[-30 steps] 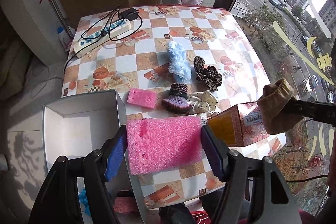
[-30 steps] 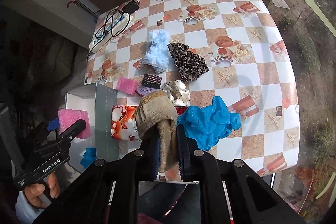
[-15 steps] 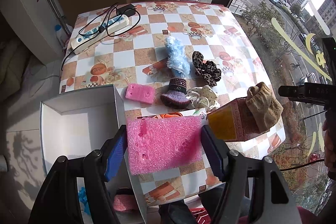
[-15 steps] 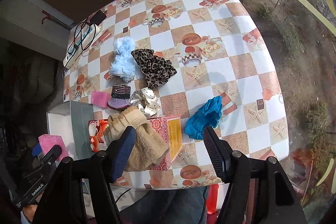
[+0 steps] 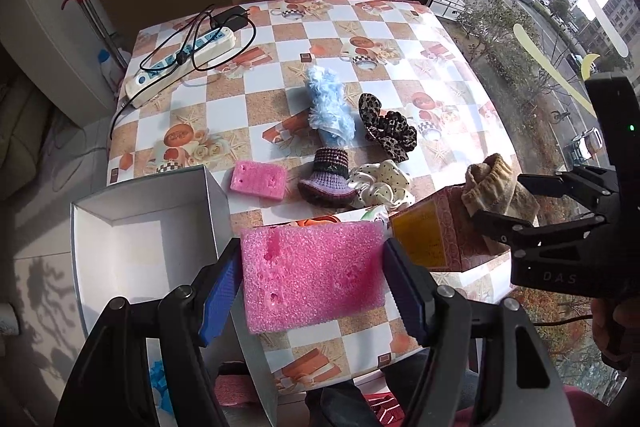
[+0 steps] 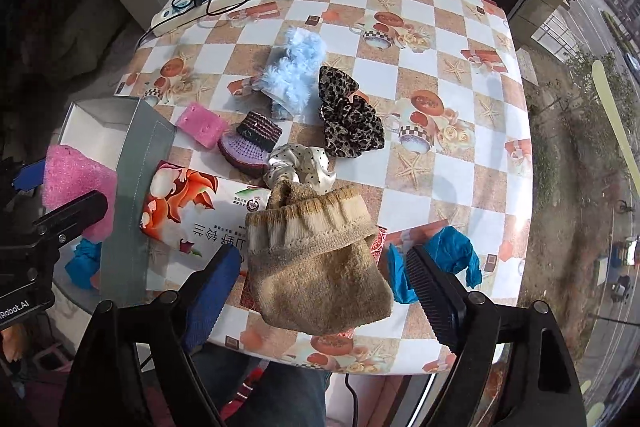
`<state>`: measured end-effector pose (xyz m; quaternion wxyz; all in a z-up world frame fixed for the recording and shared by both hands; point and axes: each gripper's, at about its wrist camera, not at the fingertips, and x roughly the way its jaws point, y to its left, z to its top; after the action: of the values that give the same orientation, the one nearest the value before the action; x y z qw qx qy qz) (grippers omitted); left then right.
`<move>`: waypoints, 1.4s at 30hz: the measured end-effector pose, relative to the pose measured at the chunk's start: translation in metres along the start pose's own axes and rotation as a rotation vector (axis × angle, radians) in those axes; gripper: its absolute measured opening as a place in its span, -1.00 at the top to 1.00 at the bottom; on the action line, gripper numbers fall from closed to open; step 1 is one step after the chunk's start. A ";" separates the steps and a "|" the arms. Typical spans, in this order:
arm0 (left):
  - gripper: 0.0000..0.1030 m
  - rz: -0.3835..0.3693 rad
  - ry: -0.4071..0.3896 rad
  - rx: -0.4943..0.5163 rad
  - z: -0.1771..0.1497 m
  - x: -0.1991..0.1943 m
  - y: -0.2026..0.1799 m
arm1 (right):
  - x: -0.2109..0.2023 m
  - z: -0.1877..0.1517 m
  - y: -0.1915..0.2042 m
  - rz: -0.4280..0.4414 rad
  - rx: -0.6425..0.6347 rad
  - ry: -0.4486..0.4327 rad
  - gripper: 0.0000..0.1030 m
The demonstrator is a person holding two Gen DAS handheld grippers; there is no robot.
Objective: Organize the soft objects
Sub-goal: 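Carry the pink sponge into the box and open the left tool while the right tool carries the beige sock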
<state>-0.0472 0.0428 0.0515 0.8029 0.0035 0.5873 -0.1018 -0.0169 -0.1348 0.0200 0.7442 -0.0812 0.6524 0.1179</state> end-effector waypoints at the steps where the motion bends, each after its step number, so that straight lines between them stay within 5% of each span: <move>1: -0.42 0.003 -0.001 0.004 -0.001 -0.001 0.000 | 0.008 0.000 0.000 0.005 0.004 0.036 0.16; 2: -0.42 0.006 -0.002 0.007 -0.002 -0.001 0.000 | 0.013 -0.001 -0.002 0.019 0.019 0.063 0.45; 5: -0.42 0.010 -0.005 0.010 -0.004 -0.002 0.001 | 0.003 -0.004 -0.006 0.049 0.050 0.031 0.58; 22: -0.42 0.023 -0.008 -0.005 -0.026 -0.011 0.020 | -0.034 -0.020 0.027 0.160 0.061 -0.016 0.58; 42: -0.42 0.103 -0.048 -0.255 -0.080 -0.037 0.098 | -0.033 -0.004 0.135 0.224 -0.201 0.005 0.58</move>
<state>-0.1169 0.1551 0.0508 0.8147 -0.0709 0.5753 0.0153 -0.0630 -0.0090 0.0567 0.7129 -0.0826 0.6442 0.2647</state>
